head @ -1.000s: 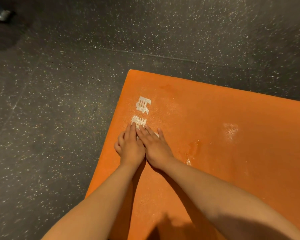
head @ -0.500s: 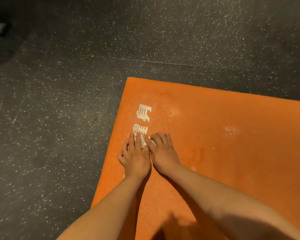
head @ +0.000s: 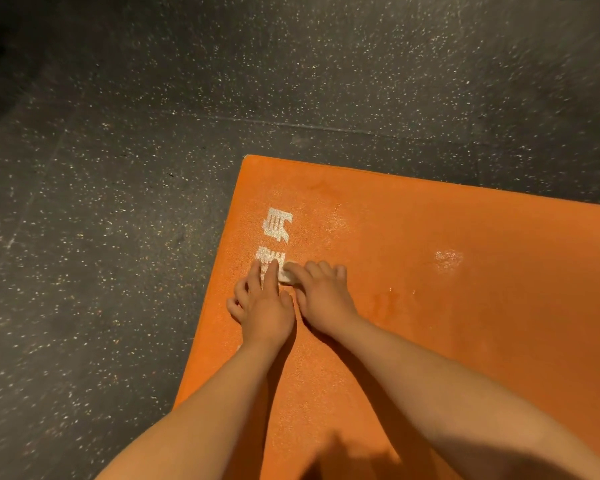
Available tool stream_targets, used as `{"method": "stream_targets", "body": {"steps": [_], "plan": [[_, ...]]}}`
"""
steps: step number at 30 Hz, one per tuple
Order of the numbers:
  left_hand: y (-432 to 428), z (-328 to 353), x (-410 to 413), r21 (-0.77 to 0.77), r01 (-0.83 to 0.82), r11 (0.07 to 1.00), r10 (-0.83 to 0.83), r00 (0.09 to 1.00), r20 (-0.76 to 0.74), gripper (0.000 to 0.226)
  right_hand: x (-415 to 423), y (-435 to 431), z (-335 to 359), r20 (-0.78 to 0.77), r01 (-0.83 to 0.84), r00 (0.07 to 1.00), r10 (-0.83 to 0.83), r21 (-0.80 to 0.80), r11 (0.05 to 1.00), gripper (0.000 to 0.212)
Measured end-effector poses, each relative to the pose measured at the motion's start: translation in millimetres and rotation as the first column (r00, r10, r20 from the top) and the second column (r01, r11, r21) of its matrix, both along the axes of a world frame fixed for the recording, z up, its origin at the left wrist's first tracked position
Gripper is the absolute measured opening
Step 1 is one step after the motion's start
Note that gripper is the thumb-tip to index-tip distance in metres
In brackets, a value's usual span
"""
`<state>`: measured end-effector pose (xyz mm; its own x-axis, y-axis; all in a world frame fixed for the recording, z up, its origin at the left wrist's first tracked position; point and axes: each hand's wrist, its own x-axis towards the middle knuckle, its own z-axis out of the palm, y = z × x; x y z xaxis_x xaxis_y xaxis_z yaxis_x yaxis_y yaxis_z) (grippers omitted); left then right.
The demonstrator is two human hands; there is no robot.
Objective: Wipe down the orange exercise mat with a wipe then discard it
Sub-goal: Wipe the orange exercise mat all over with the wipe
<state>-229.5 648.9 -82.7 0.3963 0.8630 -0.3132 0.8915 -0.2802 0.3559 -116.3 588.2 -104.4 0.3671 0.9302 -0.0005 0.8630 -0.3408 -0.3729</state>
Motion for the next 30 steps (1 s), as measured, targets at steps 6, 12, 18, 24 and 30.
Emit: {"method": "stream_targets", "body": {"steps": [6, 12, 18, 24, 30], "plan": [[10.2, -0.9, 13.1, -0.038, 0.118, 0.992, -0.118, 0.993, -0.008, 0.061, 58.5, 0.2, -2.1, 0.011, 0.508, 0.861, -0.508, -0.010, 0.861, 0.031], [9.9, -8.3, 9.5, -0.038, 0.082, 0.996, -0.082, 0.997, 0.013, 0.053, 0.8, 20.0, -1.8, -0.017, 0.050, 0.999, -0.050, -0.034, 0.998, 0.048], [14.2, -7.8, 5.9, -0.049, 0.120, 0.992, -0.120, 0.993, -0.004, 0.057, 60.3, 15.9, 0.6, 0.112, 0.348, 0.936, -0.335, -0.134, 0.928, 0.056], [14.0, -2.5, 19.1, -0.029, 0.036, 0.999, -0.035, 0.999, 0.021, 0.050, 18.2, 34.4, 17.2, -0.006, 0.101, 0.994, -0.106, -0.235, 0.967, 0.062], [32.0, -7.1, 26.1, 0.010, 0.035, 0.999, -0.035, 0.999, 0.023, 0.054, 70.5, 30.8, 9.5, 0.090, 0.286, 0.958, -0.273, -0.237, 0.928, 0.069]]}}
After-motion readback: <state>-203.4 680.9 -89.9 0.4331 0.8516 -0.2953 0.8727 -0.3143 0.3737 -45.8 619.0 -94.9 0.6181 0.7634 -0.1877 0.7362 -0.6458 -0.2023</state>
